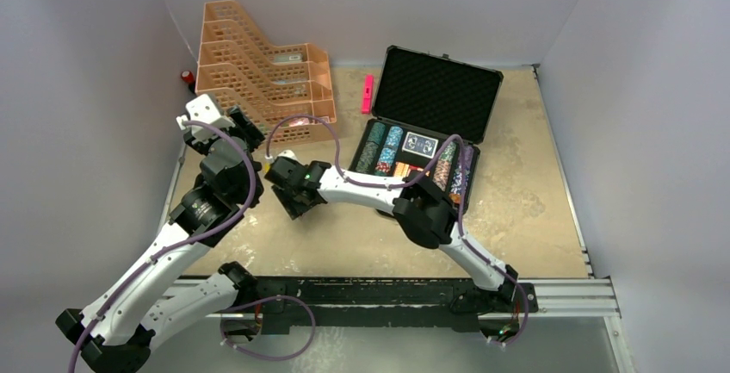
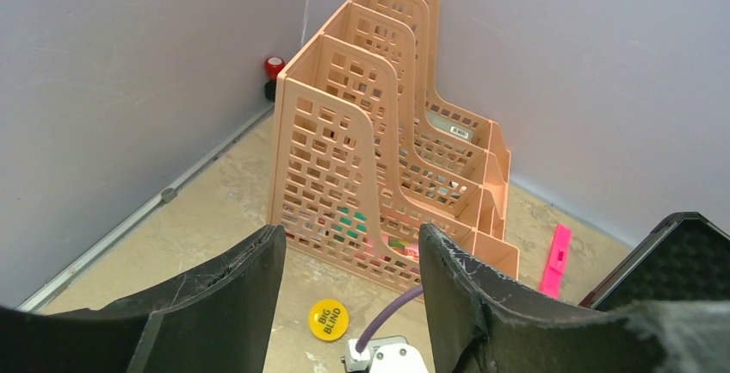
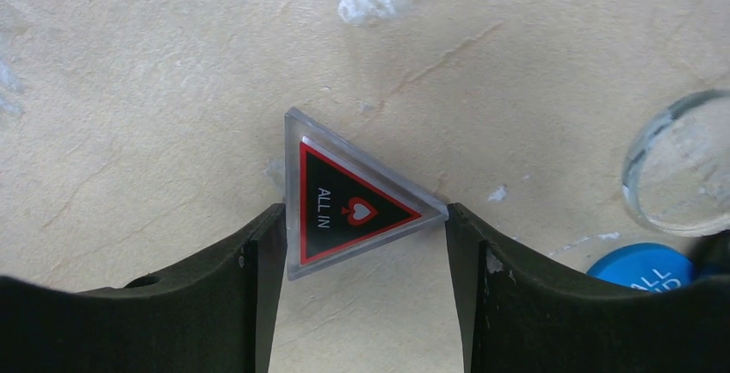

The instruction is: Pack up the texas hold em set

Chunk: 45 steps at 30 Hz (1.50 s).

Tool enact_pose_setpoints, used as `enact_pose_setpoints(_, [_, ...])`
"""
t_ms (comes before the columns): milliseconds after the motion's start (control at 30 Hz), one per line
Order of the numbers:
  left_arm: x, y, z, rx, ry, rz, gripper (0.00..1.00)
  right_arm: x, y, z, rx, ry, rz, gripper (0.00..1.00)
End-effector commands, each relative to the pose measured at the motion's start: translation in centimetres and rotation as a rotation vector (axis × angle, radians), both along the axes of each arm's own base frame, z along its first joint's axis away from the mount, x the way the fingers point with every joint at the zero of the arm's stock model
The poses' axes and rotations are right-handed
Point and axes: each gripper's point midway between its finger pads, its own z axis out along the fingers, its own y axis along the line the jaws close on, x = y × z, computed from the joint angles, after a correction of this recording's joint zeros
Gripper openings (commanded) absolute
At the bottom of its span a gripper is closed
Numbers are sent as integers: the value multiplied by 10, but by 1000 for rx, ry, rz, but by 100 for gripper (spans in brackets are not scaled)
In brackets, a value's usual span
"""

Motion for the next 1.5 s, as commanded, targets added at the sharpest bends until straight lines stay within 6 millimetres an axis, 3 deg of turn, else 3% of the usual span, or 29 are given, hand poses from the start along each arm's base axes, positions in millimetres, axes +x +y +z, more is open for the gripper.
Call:
enact_pose_setpoints(0, [-1,2,6,-28,-32,7,57,21,-3,62,108,-150,-68,61])
enact_pose_setpoints(133, [-2,4,7,-36,-38,13,57,36,-18,104,196,-233,-134,60])
enact_pose_setpoints(300, [-9,12,10,-52,-60,42,57,62,-59,131,273,-312,-289,60])
enact_pose_setpoints(500, [-9,11,9,-54,-62,37,57,96,-140,151,346,-337,-555,60])
enact_pose_setpoints(567, [-7,10,8,-54,-60,30,57,104,-166,150,342,-346,-612,60])
enact_pose_setpoints(700, [-4,6,6,-49,-50,19,57,116,-223,128,269,-321,-766,60])
enact_pose_setpoints(867, [-1,2,4,-44,-41,9,57,123,-269,108,253,-280,-888,61])
enact_pose_setpoints(1033, [2,-1,1,-34,-27,0,57,131,-297,94,217,-266,-946,61])
enact_pose_setpoints(1467, [10,-8,-7,-15,2,-8,57,155,-319,82,189,-271,-960,64])
